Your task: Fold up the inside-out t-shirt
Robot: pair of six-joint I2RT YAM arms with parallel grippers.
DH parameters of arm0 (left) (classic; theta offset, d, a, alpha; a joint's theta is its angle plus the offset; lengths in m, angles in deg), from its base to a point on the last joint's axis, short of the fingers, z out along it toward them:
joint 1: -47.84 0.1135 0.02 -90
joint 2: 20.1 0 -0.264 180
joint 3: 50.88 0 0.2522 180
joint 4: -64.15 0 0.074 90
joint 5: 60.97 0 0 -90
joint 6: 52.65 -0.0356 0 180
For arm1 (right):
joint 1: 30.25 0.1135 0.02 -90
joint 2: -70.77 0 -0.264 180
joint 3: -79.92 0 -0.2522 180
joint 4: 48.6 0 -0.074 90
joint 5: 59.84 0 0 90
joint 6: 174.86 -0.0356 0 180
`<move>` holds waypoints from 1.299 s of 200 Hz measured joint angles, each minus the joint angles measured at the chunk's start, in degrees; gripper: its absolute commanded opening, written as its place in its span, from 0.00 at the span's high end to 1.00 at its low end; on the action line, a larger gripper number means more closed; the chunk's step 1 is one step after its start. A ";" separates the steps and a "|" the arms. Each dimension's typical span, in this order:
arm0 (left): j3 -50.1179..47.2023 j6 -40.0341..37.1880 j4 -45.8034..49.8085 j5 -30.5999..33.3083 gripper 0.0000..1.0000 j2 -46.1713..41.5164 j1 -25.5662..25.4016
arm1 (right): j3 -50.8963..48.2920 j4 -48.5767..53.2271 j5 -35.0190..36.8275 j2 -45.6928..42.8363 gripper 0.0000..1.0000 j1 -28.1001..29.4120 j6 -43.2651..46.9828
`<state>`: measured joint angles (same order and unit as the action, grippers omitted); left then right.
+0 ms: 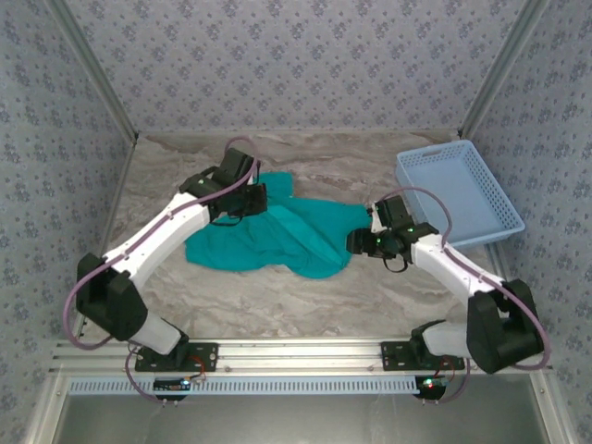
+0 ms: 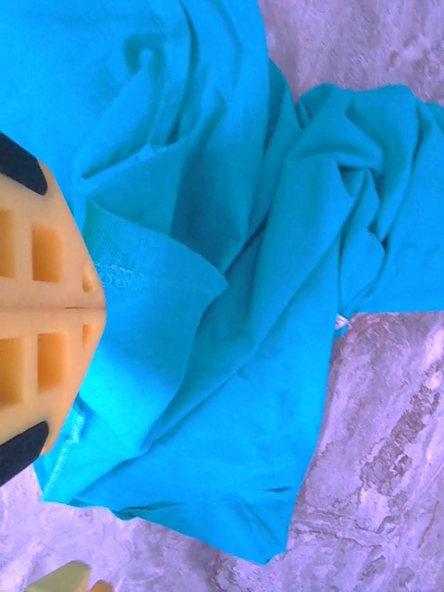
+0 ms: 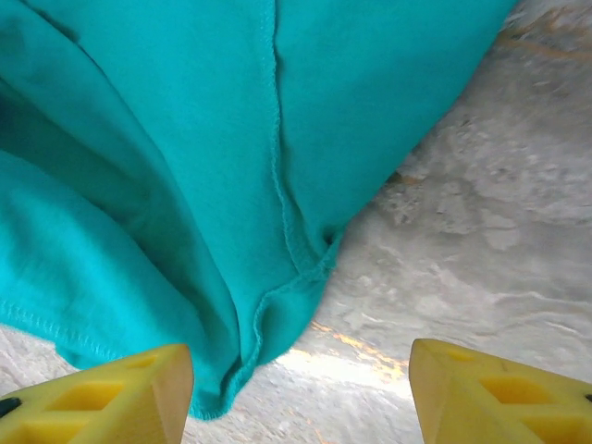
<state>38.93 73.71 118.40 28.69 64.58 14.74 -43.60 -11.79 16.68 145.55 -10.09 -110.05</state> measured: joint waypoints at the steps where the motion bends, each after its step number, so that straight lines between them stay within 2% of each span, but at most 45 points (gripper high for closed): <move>1: -0.17 0.02 0.04 0.02 1.00 -0.20 0.00 | 0.00 -0.20 -0.13 0.22 0.37 0.00 -0.13; 16: -2.71 0.83 0.11 0.87 1.00 -2.71 0.09 | 0.00 -2.40 -1.68 4.00 0.41 0.37 -2.56; 28: -4.28 1.25 0.20 1.55 1.00 -4.55 0.11 | 0.02 -4.22 -2.69 7.15 0.49 0.83 -4.52; 35: -4.79 1.36 0.46 1.95 1.00 -5.42 0.17 | 0.02 -5.16 -3.08 8.83 0.57 1.25 -5.42; 47: -5.33 1.70 0.83 2.82 1.00 -6.84 0.28 | 0.09 -6.62 -3.37 11.26 0.86 1.88 -7.02; 56: -5.62 1.88 1.20 3.48 1.00 -8.04 0.50 | 0.13 -7.28 -3.41 12.20 0.96 2.12 -7.50; 89: -6.08 1.77 2.40 6.05 1.00 -13.07 2.78 | 2.08 -6.91 -0.09 9.53 0.98 1.46 -8.15; 109: -4.66 0.83 3.80 7.54 1.00 -15.82 6.62 | 6.69 -5.20 2.97 5.20 0.96 1.18 -6.88; 128: -0.20 -0.83 5.22 10.95 1.00 -17.09 9.33 | 11.56 -4.59 5.40 1.40 0.87 2.16 -6.08; 143: 1.25 -2.29 5.18 14.16 1.00 -20.17 9.53 | 11.69 -4.39 7.52 -1.53 0.80 6.40 -5.70; 156: -1.05 -2.93 4.55 15.23 1.00 -24.72 9.60 | 9.14 -4.70 8.74 -3.21 0.73 13.09 -6.64; 169: -6.10 -2.82 3.65 14.95 0.84 -29.79 9.92 | 4.96 -5.18 8.81 -3.23 0.60 19.45 -8.70; 179: -11.96 -1.73 2.69 13.57 0.69 -33.57 10.27 | 1.33 -4.74 8.22 -2.34 0.55 22.80 -10.38; 190: -18.38 -0.22 0.70 10.69 0.62 -35.87 10.54 | -1.81 -2.78 8.39 -1.55 0.50 23.63 -11.82; 209: -28.61 3.52 -3.72 5.40 0.53 -33.48 9.88 | -4.13 2.29 9.07 -2.45 0.41 19.26 -12.63; 224: -33.33 5.05 -6.51 2.93 0.44 -27.80 8.09 | -3.50 3.26 7.45 -3.69 0.39 11.39 -11.87; 246: -33.92 5.66 -8.85 2.27 0.25 -20.92 4.96 | -0.55 2.73 3.69 -2.71 0.37 0.68 -10.51; 260: -32.24 5.70 -10.60 2.10 0.19 -17.42 4.02 | 1.05 1.55 1.51 -0.33 0.37 -2.54 -9.88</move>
<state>6.69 79.42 107.80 30.79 47.16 18.76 -42.55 -10.24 18.19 145.23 -12.62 -119.93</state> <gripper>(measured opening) 0.762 0.629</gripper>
